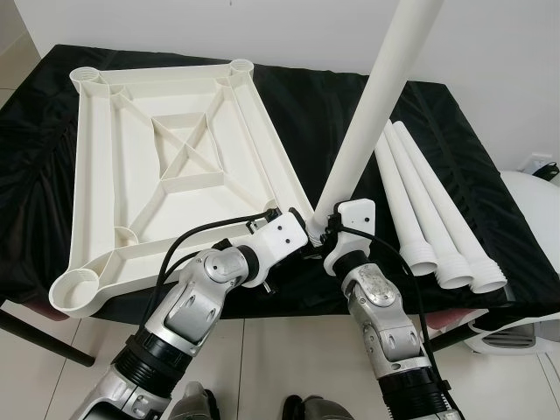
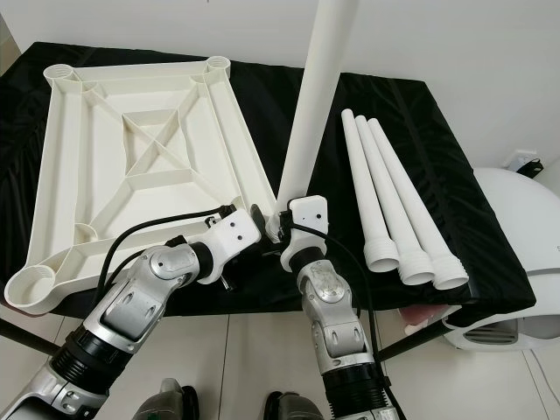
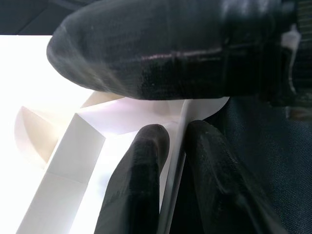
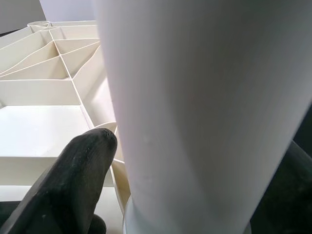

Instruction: Building children table

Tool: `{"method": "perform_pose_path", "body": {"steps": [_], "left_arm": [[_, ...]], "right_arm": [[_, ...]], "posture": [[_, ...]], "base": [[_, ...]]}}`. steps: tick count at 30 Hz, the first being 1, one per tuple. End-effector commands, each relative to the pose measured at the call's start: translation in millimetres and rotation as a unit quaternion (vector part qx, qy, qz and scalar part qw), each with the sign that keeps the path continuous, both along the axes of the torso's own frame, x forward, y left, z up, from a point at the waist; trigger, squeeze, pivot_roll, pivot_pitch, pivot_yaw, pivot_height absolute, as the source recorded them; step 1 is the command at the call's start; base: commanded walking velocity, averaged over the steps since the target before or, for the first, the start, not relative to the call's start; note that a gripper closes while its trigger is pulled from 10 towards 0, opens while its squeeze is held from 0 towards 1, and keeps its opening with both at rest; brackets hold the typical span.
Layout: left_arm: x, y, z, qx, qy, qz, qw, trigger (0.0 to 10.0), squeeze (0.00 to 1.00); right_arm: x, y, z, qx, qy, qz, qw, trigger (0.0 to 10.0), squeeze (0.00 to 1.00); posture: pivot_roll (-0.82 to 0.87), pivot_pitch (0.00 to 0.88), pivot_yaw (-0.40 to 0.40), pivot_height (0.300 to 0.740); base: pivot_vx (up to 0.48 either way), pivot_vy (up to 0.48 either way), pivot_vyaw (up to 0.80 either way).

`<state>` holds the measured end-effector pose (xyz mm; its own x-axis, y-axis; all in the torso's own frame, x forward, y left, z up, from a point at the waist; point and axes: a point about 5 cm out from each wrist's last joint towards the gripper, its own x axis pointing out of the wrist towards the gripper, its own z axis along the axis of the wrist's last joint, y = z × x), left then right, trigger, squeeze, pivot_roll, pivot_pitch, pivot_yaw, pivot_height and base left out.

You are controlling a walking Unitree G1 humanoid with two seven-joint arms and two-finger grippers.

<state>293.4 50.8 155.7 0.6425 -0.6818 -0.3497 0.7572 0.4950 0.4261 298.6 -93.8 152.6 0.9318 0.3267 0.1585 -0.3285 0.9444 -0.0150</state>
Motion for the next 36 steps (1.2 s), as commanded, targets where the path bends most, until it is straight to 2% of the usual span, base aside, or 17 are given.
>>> {"method": "perform_pose_path", "body": {"steps": [1,26,36], "left_arm": [[-1.0,-8.8,11.2,-0.008,-0.023,-0.021,0.999,10.0,0.0],[-0.9,-8.8,9.8,-0.006,-0.024,-0.022,0.999,10.0,0.0],[-0.4,-11.3,9.8,-0.01,-0.023,-0.025,0.999,10.0,0.0]], "right_arm": [[-0.3,-1.6,-4.6,-0.005,0.006,-0.003,1.0,10.0,0.0],[0.8,-0.3,-5.9,-0.015,0.002,0.006,1.0,10.0,0.0],[5.8,-2.3,-5.0,-0.019,0.009,0.014,1.0,10.0,0.0]], "posture": [[-0.08,0.081,-0.065,0.74],[-0.09,0.081,-0.066,0.74],[-0.1,0.092,-0.063,0.74]], "base": [[0.0,0.0,0.0],[0.0,0.0,0.0],[0.0,0.0,0.0]]}}
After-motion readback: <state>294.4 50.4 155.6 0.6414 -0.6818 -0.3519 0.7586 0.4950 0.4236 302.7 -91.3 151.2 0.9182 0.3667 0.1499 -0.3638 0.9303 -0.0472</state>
